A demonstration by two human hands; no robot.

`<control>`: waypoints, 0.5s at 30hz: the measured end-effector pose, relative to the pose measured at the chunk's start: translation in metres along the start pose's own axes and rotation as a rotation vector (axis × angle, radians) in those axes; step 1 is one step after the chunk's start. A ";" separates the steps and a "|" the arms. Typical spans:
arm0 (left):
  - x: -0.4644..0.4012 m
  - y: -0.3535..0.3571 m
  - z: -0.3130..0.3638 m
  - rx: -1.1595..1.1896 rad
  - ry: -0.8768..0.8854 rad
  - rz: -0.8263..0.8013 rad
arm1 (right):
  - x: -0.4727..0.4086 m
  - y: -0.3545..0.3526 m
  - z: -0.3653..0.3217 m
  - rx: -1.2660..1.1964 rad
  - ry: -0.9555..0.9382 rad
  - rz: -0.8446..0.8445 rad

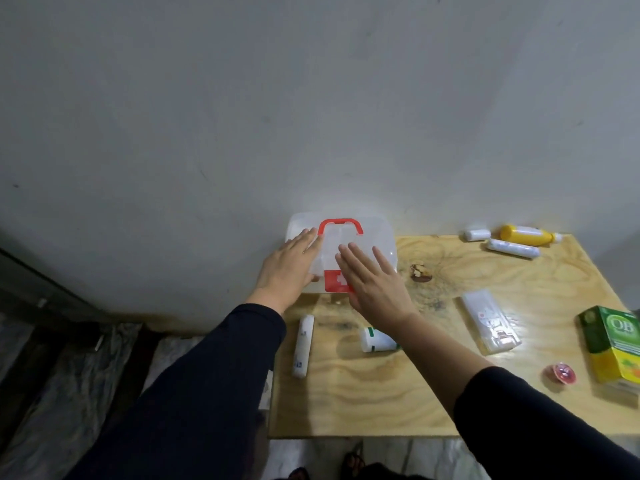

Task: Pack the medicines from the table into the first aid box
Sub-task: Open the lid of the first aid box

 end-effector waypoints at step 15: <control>0.002 -0.036 0.005 -0.037 0.054 0.037 | -0.008 -0.050 0.004 -0.110 0.071 0.162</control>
Point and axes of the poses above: each hand's wrist, its own x-axis away from the middle knuckle, its own y-axis out of the palm, z = x × y, the point moved 9 cm from there along -x, towards the middle knuckle, and after that the axes turned 3 degrees about y, right-handed, at the moved point
